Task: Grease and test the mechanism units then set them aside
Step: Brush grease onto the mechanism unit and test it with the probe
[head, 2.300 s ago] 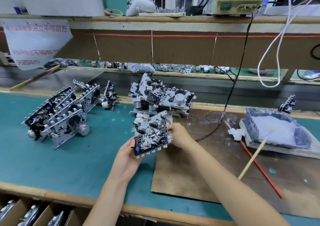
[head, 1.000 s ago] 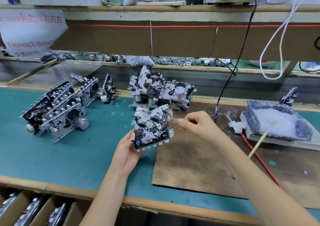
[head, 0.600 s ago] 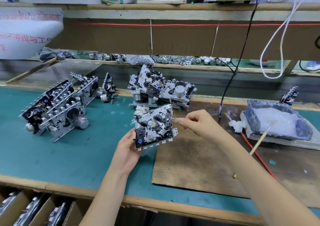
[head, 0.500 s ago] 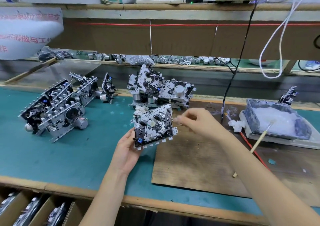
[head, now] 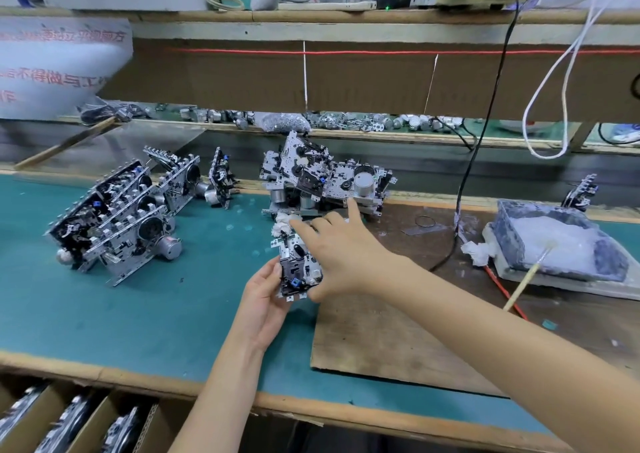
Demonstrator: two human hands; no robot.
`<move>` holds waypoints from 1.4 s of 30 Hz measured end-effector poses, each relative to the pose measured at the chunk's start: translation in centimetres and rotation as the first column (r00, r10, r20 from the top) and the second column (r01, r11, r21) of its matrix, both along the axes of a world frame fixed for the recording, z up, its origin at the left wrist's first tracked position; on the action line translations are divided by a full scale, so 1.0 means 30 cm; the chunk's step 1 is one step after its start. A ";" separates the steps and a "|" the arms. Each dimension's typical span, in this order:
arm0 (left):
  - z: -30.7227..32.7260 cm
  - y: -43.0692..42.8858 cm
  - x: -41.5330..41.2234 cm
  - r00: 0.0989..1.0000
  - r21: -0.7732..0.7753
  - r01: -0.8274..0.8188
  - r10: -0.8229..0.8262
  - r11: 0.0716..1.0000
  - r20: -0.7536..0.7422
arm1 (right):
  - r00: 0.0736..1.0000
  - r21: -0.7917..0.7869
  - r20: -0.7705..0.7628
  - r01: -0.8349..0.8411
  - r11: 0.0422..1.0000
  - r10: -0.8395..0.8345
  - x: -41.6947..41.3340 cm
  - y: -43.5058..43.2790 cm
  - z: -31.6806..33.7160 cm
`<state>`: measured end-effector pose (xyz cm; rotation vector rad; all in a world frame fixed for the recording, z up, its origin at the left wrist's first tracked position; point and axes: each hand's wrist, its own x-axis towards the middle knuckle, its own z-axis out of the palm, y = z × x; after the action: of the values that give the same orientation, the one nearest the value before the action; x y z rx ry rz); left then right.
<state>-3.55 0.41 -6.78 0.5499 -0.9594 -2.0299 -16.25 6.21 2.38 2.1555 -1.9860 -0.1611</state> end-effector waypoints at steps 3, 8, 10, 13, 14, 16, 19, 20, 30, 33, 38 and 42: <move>0.002 0.003 0.000 1.000 -0.018 -0.003 0.003 1.000 0.014 | 0.994 0.045 0.107 0.003 0.999 -0.008 -0.027 0.018 0.010; -0.011 -0.005 -0.003 0.999 -0.016 -0.024 0.025 1.000 0.043 | 0.903 -0.122 0.416 0.177 0.977 -0.112 -0.139 0.133 0.081; -0.017 -0.009 -0.005 0.998 -0.019 -0.023 0.024 1.000 0.060 | 0.886 -0.079 0.360 0.340 0.937 -0.291 -0.198 0.201 0.095; -0.024 -0.014 -0.006 0.997 -0.031 -0.023 0.026 0.999 0.071 | 0.787 0.159 0.143 0.581 0.798 -0.601 -0.278 0.309 0.075; -0.025 -0.015 -0.006 0.997 -0.032 -0.023 0.026 0.999 0.072 | 0.745 0.248 0.081 0.628 0.738 -0.662 -0.299 0.343 0.061; -0.028 -0.017 -0.006 0.997 -0.028 -0.019 0.021 0.999 0.075 | 0.678 0.389 0.006 0.676 0.626 -0.735 -0.335 0.403 0.036; -0.031 -0.016 -0.007 0.997 -0.029 -0.004 0.006 1.000 0.082 | 0.615 0.523 0.089 0.641 0.562 -0.784 -0.368 0.459 0.010; -0.030 -0.016 -0.008 0.997 -0.032 0.001 0.002 0.999 0.082 | 0.604 0.527 0.137 0.627 0.574 -0.785 -0.380 0.472 0.006; -0.030 -0.017 -0.010 0.997 -0.064 0.016 -0.010 0.998 0.081 | 0.567 0.018 0.364 0.789 0.614 -0.739 -0.493 0.490 -0.003; -0.026 -0.014 -0.011 0.997 -0.060 0.014 -0.010 0.998 0.071 | 0.597 -0.136 0.397 0.789 0.599 -0.697 -0.466 0.476 0.021; -0.017 -0.004 -0.011 0.998 -0.060 0.016 -0.012 0.998 0.065 | 0.754 -0.515 0.656 0.476 0.713 -0.029 -0.313 0.442 0.114; -0.016 -0.004 -0.006 0.998 -0.039 0.010 -0.007 0.999 0.070 | 0.586 -0.517 0.760 0.281 0.809 0.282 -0.169 0.398 0.149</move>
<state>-3.74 0.29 -7.24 0.5998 -1.0423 -2.0069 -21.33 18.17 6.86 1.8877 -1.9578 1.5493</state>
